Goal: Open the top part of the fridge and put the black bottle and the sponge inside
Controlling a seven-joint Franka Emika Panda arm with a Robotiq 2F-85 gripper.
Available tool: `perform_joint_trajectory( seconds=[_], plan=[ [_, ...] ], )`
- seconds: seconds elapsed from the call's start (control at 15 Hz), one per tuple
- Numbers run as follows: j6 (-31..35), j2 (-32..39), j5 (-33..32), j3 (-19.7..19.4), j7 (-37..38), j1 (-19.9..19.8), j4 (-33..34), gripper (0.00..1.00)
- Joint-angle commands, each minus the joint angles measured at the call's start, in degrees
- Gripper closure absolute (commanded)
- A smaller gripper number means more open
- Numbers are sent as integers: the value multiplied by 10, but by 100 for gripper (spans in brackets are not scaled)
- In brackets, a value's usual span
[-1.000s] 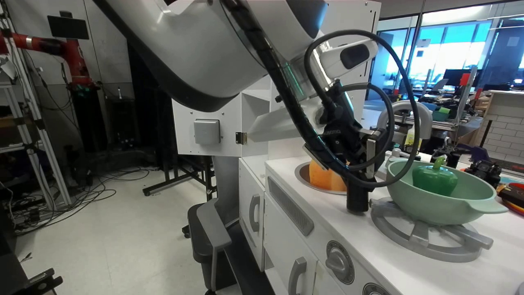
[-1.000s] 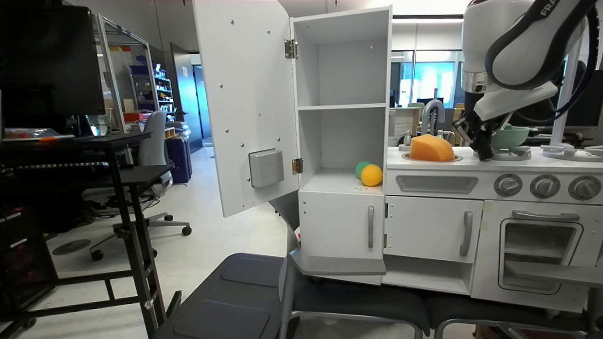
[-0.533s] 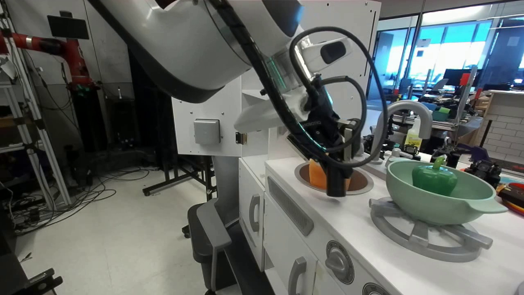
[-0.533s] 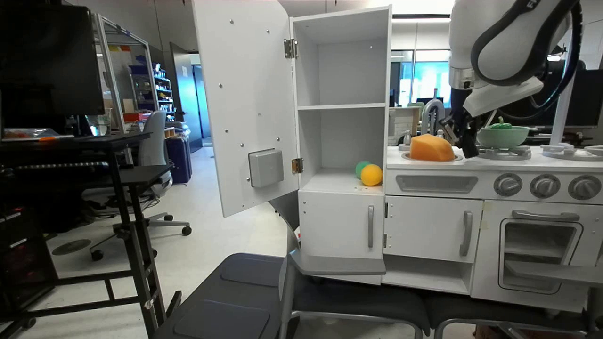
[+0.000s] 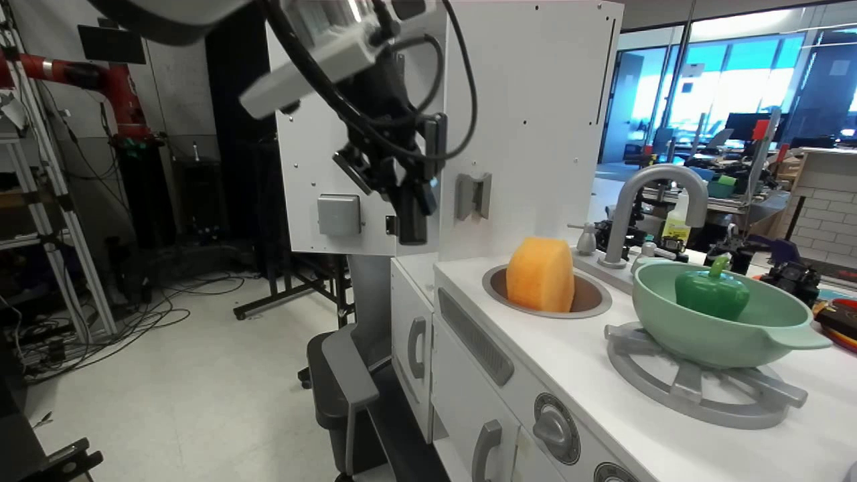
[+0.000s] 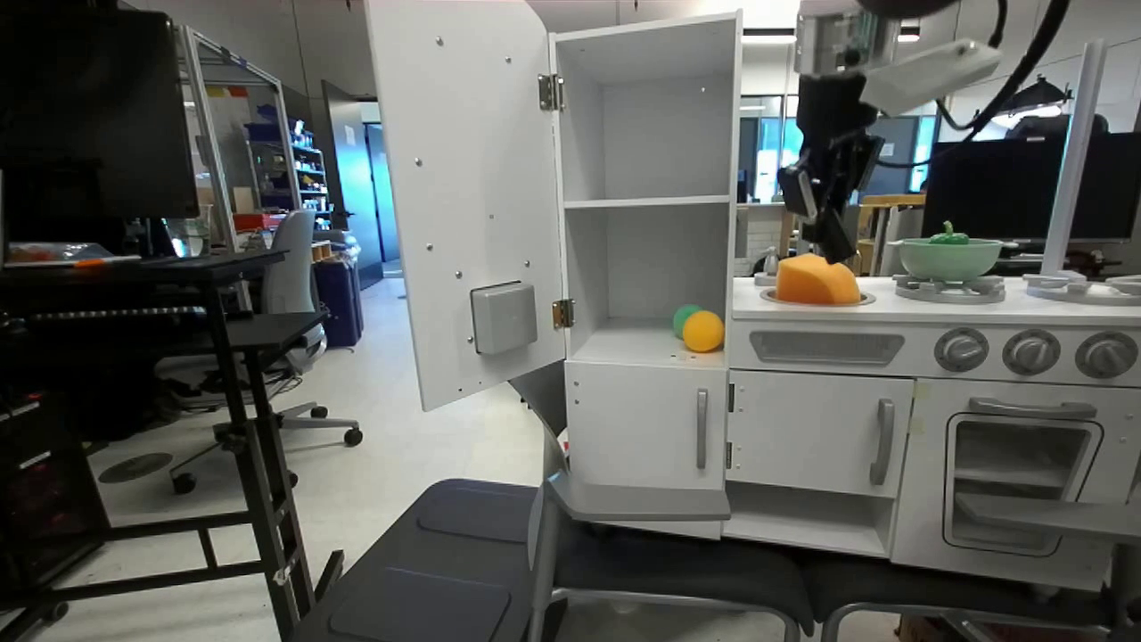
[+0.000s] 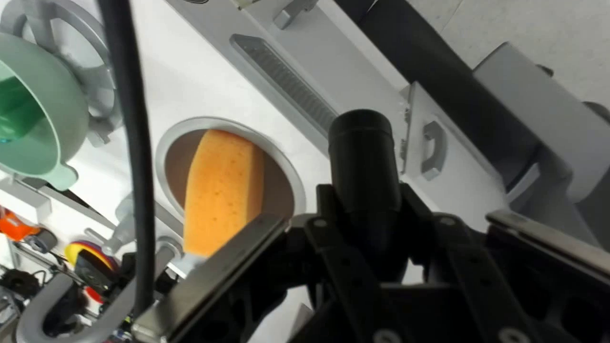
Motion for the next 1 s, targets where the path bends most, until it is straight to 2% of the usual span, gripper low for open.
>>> perform_joint_trajectory(
  seconds=[0.0,0.07,0.33,0.6,0.93],
  plan=[
    [-52,-61,-2,33,-12,17,0,90],
    [-83,-54,-5,46,5,28,45,90],
    [-99,-3,-43,66,64,47,174,90],
    [-88,87,-115,52,130,76,281,90],
    [-97,234,-187,4,204,122,433,90]
  ],
)
